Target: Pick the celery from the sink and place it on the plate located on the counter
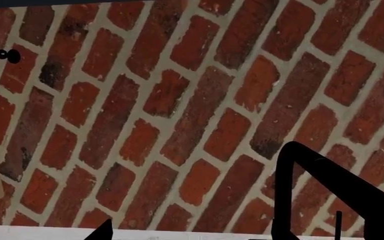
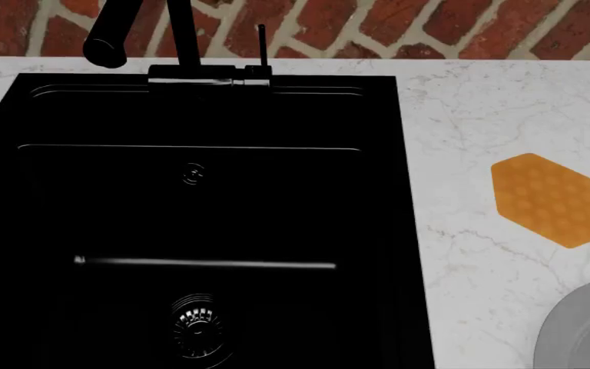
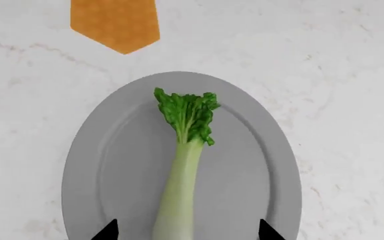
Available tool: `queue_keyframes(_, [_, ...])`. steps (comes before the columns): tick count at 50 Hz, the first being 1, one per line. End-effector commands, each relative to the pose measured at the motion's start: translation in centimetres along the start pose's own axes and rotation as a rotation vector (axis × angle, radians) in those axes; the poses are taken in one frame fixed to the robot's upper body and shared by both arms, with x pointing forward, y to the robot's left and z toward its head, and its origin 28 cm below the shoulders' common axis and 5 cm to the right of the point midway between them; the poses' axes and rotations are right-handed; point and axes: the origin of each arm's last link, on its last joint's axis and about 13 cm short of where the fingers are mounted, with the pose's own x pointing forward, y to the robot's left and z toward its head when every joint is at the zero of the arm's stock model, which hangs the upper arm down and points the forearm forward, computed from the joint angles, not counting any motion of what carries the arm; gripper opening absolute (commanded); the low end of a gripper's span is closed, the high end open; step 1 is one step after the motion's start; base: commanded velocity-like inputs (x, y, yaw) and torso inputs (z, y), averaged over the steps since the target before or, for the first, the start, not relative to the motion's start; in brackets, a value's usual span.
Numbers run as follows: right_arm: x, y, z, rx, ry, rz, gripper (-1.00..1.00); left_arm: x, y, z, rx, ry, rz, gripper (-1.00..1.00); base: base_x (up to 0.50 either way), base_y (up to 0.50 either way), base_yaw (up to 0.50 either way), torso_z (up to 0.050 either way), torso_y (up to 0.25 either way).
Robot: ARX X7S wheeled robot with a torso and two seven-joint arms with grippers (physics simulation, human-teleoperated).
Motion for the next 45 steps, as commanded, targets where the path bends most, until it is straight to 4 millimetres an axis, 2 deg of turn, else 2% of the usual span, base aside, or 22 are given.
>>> queue_keyframes(1, [-2.9, -0.2, 0.3, -0.021, -0.155, 0.033, 1.0, -0.1, -0.3, 0.0, 0.016, 0.0, -0.017, 1.0, 0.0, 0.0, 0.0, -0.01, 0.0])
queue_keyframes(8, [-2.9, 0.7, -0.2, -0.026, -0.226, 0.064, 1.0, -0.3, -0.1, 0.1, 0.016, -0.003, -0.013, 1.0, 0.0, 0.0, 0.0, 0.0, -0.003])
queue_keyframes(17, [-4.6, 0.3, -0.1, -0.022, -0.324, 0.054, 1.0, -0.4, 0.2, 0.0, 0.014, -0.004, -0.004, 1.0, 0.0, 0.0, 0.0, 0.0, 0.0])
queue_keyframes(31, [-5.4, 0.3, 0.0, -0.017, -0.429, 0.086, 1.0, -0.4, 0.4, 0.0, 0.012, -0.007, 0.0, 1.0, 0.0, 0.0, 0.0, -0.002, -0.005])
queue_keyframes(45, [-5.0, 0.3, 0.7, 0.017, -0.557, 0.111, 1.0, -0.6, 0.3, 0.1, 0.01, -0.008, 0.001, 1.0, 0.0, 0.0, 0.0, -0.002, -0.004])
